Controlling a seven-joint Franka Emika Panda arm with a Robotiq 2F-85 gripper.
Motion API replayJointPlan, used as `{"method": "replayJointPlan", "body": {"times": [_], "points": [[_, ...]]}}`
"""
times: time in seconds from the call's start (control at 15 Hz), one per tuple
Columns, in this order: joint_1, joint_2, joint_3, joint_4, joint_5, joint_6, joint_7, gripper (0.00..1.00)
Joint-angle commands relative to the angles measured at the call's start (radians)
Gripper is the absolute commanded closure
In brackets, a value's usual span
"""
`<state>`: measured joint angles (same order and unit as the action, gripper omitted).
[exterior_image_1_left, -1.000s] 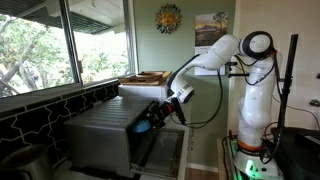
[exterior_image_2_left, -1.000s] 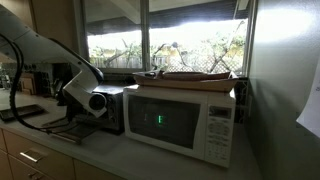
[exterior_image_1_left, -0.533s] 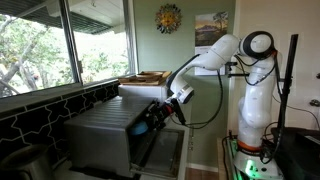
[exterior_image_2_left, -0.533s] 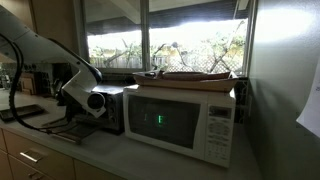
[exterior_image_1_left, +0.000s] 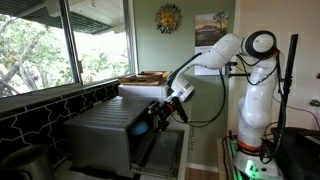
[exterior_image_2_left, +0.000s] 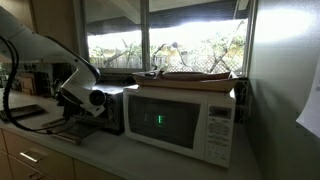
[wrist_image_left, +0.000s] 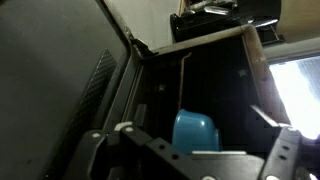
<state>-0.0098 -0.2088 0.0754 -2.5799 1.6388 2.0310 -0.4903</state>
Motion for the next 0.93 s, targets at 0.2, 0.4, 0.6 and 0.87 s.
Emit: {"method": "replayJointPlan", "body": {"times": [0.2,0.4,0.6,0.87], "points": [[-0.014,-0.111,-0.024,-0.044,-0.214,-0.042,0.142,0.0],[-0.032,-0.201,-0.027,-0.06,-0.378,-0.028,0.219,0.0],[-0.051,-0.32,-0.027,-0.07,-0.562,-0.036,0.314,0.0],[-0.067,-0.519,-0.004,-0.072,-0.786,-0.038,0.454,0.0]]}}
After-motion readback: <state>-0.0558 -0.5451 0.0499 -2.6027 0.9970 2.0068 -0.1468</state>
